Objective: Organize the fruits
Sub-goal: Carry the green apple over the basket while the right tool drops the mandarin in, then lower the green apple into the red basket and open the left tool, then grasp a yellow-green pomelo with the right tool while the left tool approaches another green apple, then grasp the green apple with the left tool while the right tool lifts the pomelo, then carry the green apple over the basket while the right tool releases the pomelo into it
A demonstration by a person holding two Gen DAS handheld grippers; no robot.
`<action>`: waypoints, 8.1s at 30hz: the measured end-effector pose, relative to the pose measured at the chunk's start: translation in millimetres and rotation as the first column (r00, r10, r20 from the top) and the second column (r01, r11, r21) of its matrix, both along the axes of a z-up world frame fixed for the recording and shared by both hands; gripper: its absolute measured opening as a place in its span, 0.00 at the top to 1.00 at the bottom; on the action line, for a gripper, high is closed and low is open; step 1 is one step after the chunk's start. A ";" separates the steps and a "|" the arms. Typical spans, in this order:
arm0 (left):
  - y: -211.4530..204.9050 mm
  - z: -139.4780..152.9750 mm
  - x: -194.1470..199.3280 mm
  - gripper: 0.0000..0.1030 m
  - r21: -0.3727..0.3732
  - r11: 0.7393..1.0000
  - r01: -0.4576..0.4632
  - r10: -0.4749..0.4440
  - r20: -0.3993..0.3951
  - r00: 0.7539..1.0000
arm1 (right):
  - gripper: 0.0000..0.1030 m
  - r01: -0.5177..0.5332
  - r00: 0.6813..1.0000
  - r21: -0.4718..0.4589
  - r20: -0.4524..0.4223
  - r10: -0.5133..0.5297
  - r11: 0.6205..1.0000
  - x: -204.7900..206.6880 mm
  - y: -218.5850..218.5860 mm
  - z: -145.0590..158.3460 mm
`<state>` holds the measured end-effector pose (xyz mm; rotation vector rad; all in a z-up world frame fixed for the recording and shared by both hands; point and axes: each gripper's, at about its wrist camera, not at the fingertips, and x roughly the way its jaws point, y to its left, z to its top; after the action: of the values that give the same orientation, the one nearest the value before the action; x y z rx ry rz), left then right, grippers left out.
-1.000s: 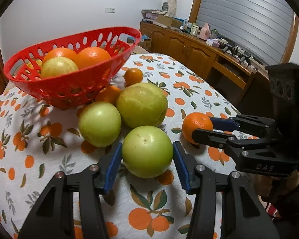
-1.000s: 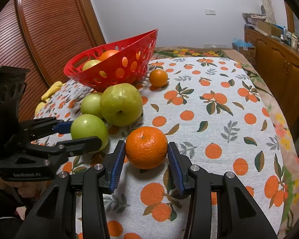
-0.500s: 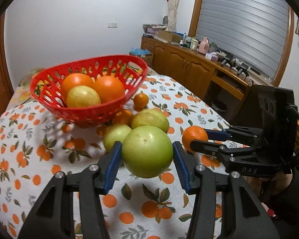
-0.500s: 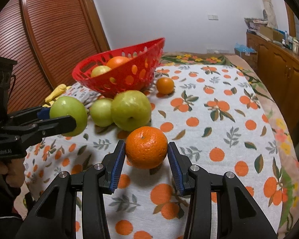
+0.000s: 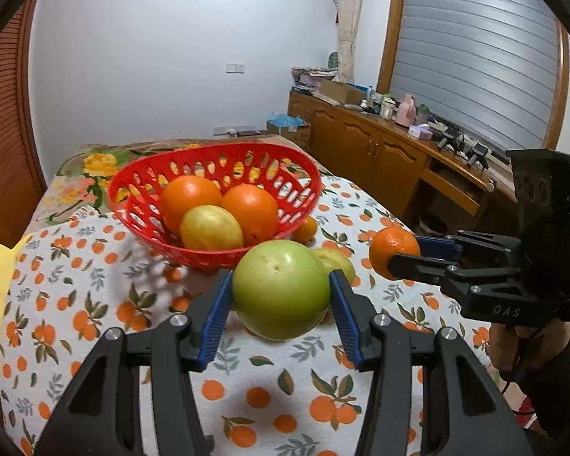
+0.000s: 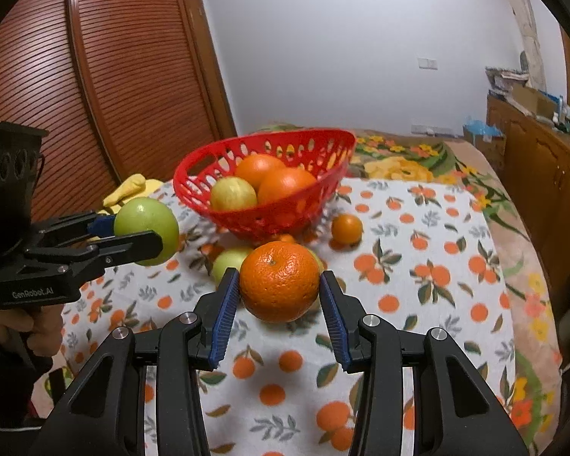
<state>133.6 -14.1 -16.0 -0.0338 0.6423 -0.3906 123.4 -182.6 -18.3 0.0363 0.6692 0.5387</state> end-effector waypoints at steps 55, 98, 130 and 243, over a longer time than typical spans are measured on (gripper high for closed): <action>52.7 7.6 124.9 0.52 0.066 0.988 -0.138 0.142 -0.060 0.988 | 0.56 -0.044 0.999 -0.034 -0.031 0.043 0.998 96.1 62.8 12.8; 63.5 -7.4 66.9 0.37 0.082 0.984 -0.161 0.159 0.021 0.987 | 0.55 -0.008 1.000 -0.026 0.015 0.009 1.000 52.9 22.4 13.0; 28.0 -52.9 33.7 0.34 0.061 0.994 -0.088 0.092 -0.063 0.994 | 0.37 -0.026 0.992 -0.063 -0.123 0.018 0.998 57.8 29.2 -45.4; 9.0 3.8 21.4 0.51 -0.053 0.999 0.007 -0.008 -0.018 1.000 | 0.36 -0.030 0.998 0.006 0.050 0.030 1.000 32.8 1.5 27.3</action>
<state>155.0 -5.1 -12.2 -0.0851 0.6506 -0.4150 156.2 -181.1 9.0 0.0190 0.6203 0.5688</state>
